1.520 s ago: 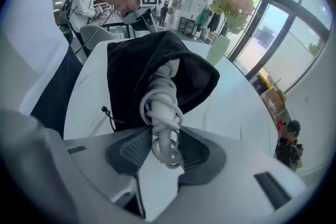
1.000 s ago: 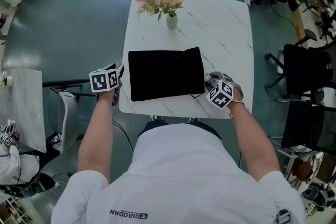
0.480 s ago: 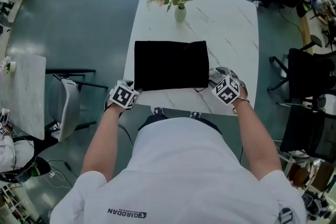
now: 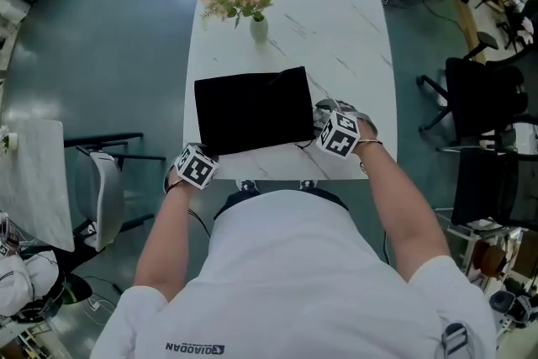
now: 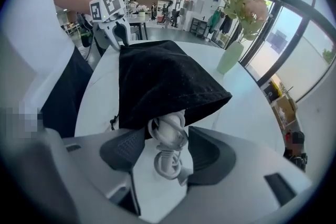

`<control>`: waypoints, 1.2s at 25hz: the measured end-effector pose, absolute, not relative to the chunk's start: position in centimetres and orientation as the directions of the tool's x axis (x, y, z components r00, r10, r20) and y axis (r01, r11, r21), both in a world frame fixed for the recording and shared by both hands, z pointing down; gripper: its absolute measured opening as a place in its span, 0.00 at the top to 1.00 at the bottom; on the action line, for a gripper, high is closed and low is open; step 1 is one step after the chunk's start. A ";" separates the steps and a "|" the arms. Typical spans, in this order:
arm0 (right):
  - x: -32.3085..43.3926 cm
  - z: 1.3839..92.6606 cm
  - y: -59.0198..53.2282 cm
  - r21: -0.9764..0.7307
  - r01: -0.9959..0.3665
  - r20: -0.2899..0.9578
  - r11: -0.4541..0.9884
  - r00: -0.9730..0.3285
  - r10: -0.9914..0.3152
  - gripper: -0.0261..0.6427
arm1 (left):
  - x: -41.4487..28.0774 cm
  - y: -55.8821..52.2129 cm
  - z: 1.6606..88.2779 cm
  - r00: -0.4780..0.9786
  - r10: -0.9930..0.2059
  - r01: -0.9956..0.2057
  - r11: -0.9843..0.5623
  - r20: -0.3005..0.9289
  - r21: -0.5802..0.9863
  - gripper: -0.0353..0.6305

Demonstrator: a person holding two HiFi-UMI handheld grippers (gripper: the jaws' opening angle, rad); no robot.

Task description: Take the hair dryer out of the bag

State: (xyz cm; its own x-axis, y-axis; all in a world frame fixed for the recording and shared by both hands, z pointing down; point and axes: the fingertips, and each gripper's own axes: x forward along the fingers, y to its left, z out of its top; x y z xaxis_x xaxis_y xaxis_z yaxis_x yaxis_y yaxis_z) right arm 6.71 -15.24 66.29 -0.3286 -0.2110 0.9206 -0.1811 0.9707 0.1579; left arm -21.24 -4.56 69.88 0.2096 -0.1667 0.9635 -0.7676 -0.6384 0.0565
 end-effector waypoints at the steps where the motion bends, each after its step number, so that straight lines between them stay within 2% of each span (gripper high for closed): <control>1: 6.7 66.0 -15.2 0.148 -0.172 0.922 0.974 -0.333 -0.199 0.57 | -21.2 -4.9 69.7 0.216 -0.183 -0.774 -0.631 0.959 0.053 0.80; 2: 6.7 65.7 -15.4 0.143 -0.172 0.920 0.975 -0.341 -0.195 0.57 | -21.2 -5.2 69.4 0.221 -0.196 -0.779 -0.624 0.956 0.052 0.84; 5: 6.3 64.8 -15.6 0.123 -0.199 0.907 0.972 -0.375 -0.191 0.57 | -21.0 -5.6 69.1 0.228 -0.200 -0.783 -0.619 0.953 0.057 0.88; 12: 4.2 65.7 -15.9 0.070 -0.239 0.902 0.968 -0.400 -0.164 0.57 | -21.1 -5.7 67.7 0.223 -0.221 -0.780 -0.625 0.950 0.038 0.88; 23: 3.3 67.5 -16.4 0.068 -0.198 0.933 0.978 -0.335 -0.132 0.55 | -22.3 -7.4 66.5 0.191 -0.301 -0.805 -0.593 0.934 -0.026 0.88; 30: 4.5 66.5 -16.0 0.089 -0.122 0.933 0.989 -0.337 -0.125 0.57 | -23.9 -7.6 66.4 0.160 -0.285 -0.806 -0.590 0.945 -0.042 0.88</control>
